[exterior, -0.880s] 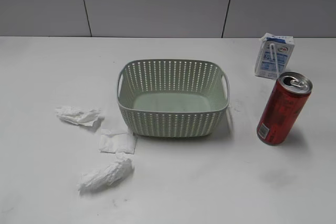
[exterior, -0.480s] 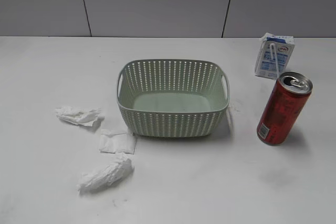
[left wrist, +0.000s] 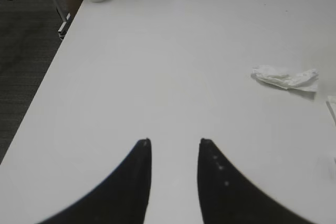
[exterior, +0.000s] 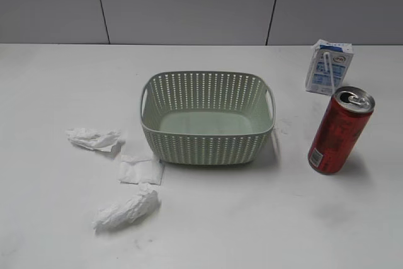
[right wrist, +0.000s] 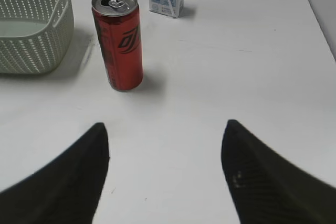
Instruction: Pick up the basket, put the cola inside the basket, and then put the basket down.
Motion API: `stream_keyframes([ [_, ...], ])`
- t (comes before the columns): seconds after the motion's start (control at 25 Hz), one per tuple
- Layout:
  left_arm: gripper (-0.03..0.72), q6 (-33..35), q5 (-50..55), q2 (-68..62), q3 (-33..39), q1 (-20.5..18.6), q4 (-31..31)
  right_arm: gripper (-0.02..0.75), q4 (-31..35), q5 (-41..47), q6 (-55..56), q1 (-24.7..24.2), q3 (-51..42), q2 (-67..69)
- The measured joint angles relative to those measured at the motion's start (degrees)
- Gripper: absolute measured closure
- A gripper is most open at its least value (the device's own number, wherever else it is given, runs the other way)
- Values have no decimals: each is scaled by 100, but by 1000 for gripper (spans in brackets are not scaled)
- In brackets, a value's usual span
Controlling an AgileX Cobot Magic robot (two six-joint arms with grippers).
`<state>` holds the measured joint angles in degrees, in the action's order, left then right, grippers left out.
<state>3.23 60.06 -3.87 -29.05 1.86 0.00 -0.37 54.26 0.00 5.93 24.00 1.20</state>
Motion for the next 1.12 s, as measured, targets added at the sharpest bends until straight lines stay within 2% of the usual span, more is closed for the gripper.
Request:
stream_keyframes([
  [0.28, 437, 0, 0, 0, 0, 0, 0, 184, 0, 0, 0, 0, 0, 0],
  [0.36, 356, 0, 0, 0, 0, 0, 0, 168, 0, 0, 0, 0, 0, 0],
  [0.48, 134, 0, 0, 0, 0, 0, 0, 152, 0, 0, 0, 0, 0, 0],
  [0.52, 87, 0, -5, 0, 0, 0, 0, 151, 0, 0, 0, 0, 0, 0],
  [0.6, 50, 0, -10, 0, 0, 0, 0, 150, 0, 0, 0, 0, 0, 0],
  [0.72, 32, 0, -36, -15, -17, 0, 0, 151, 0, 0, 0, 0, 0, 0],
  [0.84, 28, 0, -330, -244, -155, 0, -337, 151, 0, 0, 0, 0, 0, 0],
  [1.12, 29, 0, -1120, -2178, -859, 0, -991, 151, 0, 0, 0, 0, 0, 0],
])
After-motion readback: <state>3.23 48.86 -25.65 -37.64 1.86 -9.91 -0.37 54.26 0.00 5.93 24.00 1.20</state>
